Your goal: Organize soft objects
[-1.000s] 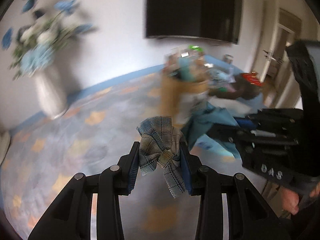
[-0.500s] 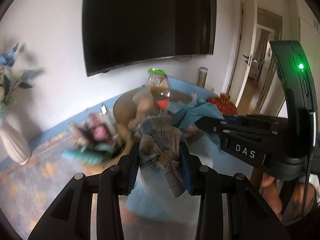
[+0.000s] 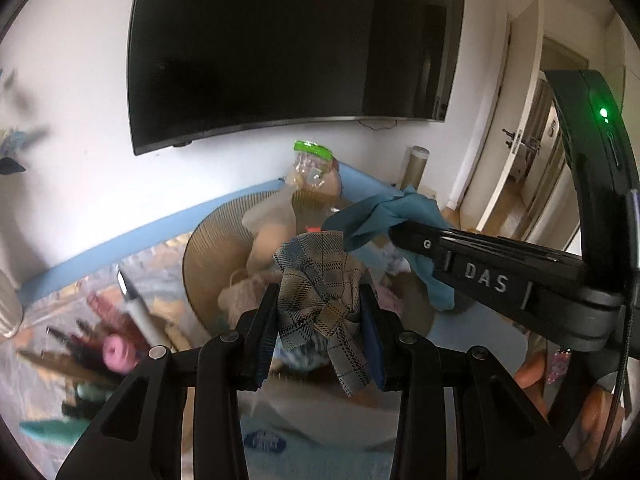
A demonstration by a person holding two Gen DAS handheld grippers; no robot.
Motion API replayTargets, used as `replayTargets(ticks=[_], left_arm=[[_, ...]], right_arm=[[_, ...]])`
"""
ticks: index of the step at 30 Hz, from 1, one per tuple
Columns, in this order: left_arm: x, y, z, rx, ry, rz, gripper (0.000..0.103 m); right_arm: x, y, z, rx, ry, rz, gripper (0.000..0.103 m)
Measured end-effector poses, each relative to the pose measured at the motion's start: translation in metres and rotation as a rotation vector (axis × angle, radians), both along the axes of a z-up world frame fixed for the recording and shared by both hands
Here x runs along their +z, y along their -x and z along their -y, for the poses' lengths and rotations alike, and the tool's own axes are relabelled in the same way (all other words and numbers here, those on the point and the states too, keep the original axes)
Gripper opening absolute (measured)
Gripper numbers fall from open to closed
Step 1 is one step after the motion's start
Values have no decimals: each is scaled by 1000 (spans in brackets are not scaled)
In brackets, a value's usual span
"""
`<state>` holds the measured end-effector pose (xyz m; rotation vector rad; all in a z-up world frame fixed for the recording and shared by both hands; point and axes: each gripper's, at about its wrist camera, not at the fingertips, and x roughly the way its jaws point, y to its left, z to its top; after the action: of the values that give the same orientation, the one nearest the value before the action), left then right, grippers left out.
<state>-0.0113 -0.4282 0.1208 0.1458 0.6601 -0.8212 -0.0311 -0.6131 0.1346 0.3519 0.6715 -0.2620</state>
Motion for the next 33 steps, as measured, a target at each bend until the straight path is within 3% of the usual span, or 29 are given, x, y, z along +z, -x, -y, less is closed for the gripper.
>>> replayTargets(ticks=[14, 21, 26, 28, 29, 31, 33], left_arm=[[3, -19, 13, 54, 8, 79, 34], [1, -30, 14, 71, 14, 69, 35], [-1, -35, 18, 87, 9, 74, 38], [-2, -36, 20, 94, 3, 79, 50], [-3, -37, 21, 98, 0, 76, 57], [-4, -38, 20, 103, 15, 75, 84], [-3, -36, 19, 80, 26, 76, 88]], right_arm=[[1, -54, 13, 8, 16, -5, 15], [-3, -70, 11, 17, 10, -18, 15], [-6, -82, 17, 19, -9, -29, 15], [-10, -92, 20, 31, -11, -53, 15], [-12, -97, 22, 39, -18, -68, 17], [-18, -104, 27, 52, -59, -100, 26], [-21, -103, 30, 34, -85, -114, 63]])
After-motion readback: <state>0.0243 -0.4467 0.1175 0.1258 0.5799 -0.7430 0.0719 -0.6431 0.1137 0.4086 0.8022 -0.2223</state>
